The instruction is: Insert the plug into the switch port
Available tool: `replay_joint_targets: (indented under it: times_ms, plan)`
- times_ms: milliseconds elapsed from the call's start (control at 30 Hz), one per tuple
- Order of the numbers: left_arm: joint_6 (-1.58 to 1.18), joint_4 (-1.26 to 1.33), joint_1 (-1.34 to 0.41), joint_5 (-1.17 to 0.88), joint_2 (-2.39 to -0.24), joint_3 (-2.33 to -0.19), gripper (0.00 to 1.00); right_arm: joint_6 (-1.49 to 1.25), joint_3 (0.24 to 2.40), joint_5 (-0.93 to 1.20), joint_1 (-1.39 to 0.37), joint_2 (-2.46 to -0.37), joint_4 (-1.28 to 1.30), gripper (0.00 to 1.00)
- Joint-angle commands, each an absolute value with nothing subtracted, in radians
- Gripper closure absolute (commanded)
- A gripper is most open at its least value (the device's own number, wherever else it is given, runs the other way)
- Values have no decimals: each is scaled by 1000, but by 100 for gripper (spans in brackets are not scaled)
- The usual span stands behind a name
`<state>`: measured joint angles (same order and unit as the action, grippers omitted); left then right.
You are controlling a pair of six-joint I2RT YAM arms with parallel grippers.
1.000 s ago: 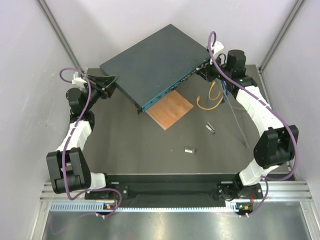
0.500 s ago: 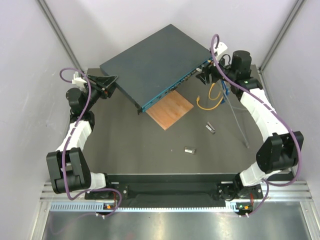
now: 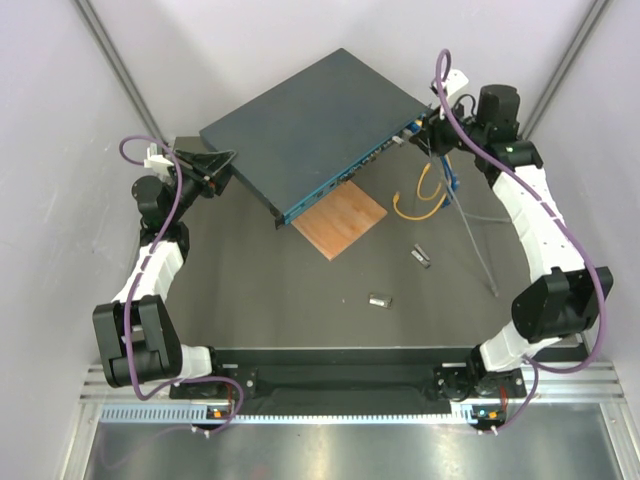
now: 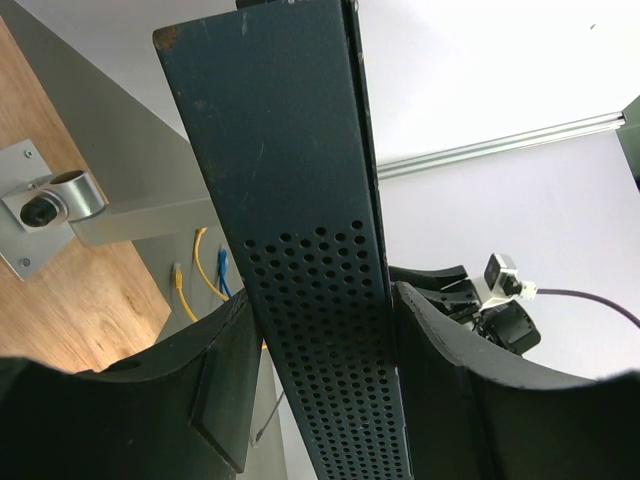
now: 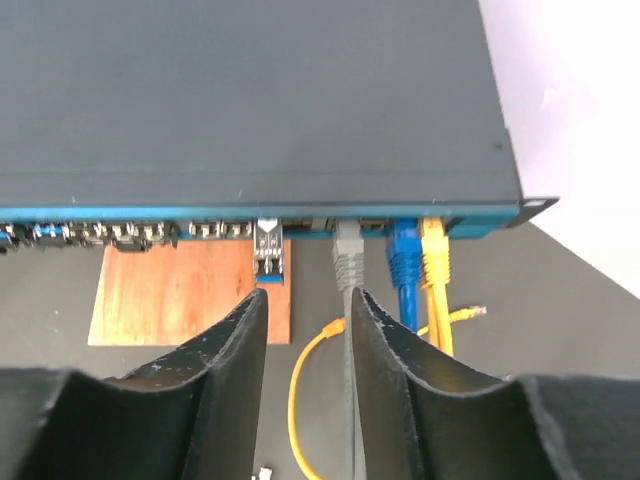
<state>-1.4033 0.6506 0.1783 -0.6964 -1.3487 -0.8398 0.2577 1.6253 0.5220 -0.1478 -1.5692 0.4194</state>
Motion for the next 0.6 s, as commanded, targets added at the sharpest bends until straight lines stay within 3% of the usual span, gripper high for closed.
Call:
replay_joint_targets:
  times_ms: [0,567]
  plan:
    - [-1328,710,163,-713,-1347,-882,100,239,1706,528,-144,-1592,471,63]
    - [-1327,712,161,-713,-1353,-885,100,305,1758,471,-195,-1647,561,69]
